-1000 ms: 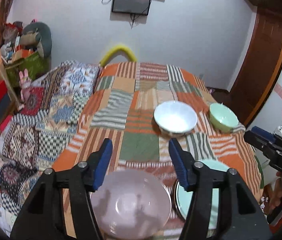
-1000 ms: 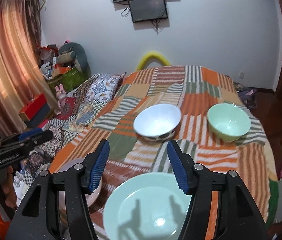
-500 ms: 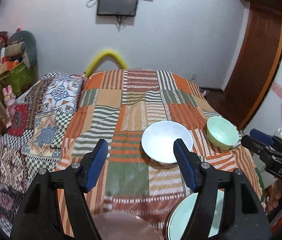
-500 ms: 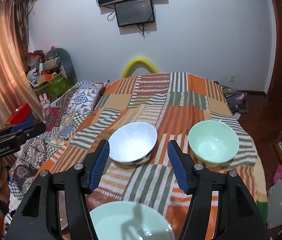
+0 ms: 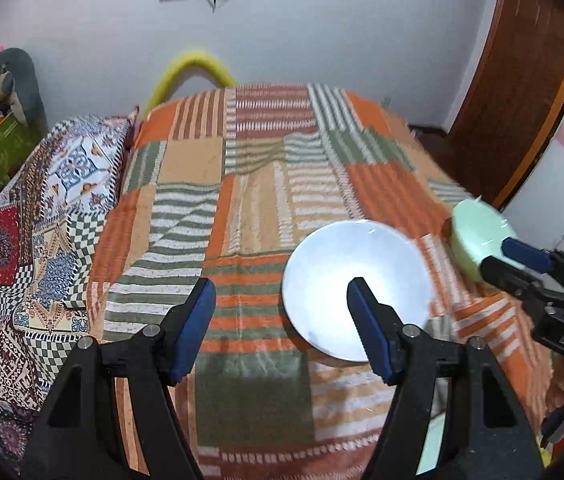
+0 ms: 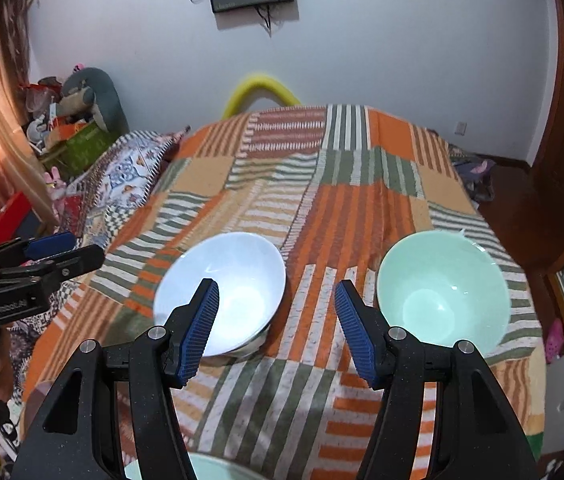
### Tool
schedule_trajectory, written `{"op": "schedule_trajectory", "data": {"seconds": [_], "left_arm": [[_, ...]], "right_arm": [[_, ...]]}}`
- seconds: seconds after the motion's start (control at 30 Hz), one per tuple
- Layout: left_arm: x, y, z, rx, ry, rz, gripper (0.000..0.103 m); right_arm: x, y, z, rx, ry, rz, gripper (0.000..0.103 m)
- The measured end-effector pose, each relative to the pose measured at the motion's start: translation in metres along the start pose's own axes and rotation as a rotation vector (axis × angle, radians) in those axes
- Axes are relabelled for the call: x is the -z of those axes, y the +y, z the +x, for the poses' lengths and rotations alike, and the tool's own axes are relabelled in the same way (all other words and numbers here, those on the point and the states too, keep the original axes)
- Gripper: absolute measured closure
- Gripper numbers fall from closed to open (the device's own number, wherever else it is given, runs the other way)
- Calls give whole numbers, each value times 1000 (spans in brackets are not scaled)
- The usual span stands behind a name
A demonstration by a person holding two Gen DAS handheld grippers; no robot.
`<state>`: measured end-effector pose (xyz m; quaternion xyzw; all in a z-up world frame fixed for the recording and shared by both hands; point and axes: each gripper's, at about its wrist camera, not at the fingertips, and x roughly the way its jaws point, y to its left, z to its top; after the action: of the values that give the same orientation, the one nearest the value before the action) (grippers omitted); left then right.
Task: Organize plates and bowls
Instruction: 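Move both tools toward the white bowl with black dots, then close both tools on the white dotted bowl rim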
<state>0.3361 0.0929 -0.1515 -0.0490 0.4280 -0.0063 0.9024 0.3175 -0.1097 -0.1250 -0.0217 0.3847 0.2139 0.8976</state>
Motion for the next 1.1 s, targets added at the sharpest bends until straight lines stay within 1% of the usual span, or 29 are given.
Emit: {"op": "schedule_trajectory", "data": {"seconds": [0.13,0.3,0.37,0.43,0.53,0.57,0.63,0.67,0.77,0.83,0.87,0.97,1.1], "left_arm": [[2,5,35,-16,36,-5,35],[6,3,60,8,70,8,36],[9,1,69,12,83,21,40],[10,1,78,26,108,22,50],[13,3,90,41,147,18,59],[14,3,93,39,153,16,60],[16,4,98,41,163,17,67],[17,4,100,46,171,21,69],[18,2,103,74,180,23,77],[19,0,104,100,196,31,88],[19,-2,105,108,208,35,89],[20,-7,104,85,201,53,89],[18,-6,101,97,199,46,89]], "right_arm": [[1,-4,20,-8,39,4,46],[3,-3,42,-11,84,-20,47],[4,-4,50,-20,101,-18,52],[5,-6,58,-38,126,-8,56],[6,-7,70,-65,157,-1,68],[7,-8,73,-71,167,1,69],[8,-8,78,-88,180,16,70],[9,-9,79,-98,186,22,74],[12,-8,86,-122,213,33,81],[12,-8,88,-139,217,43,84],[13,-7,88,-136,214,43,84],[14,-4,88,-114,207,25,84],[13,-3,87,-92,214,13,85]]}}
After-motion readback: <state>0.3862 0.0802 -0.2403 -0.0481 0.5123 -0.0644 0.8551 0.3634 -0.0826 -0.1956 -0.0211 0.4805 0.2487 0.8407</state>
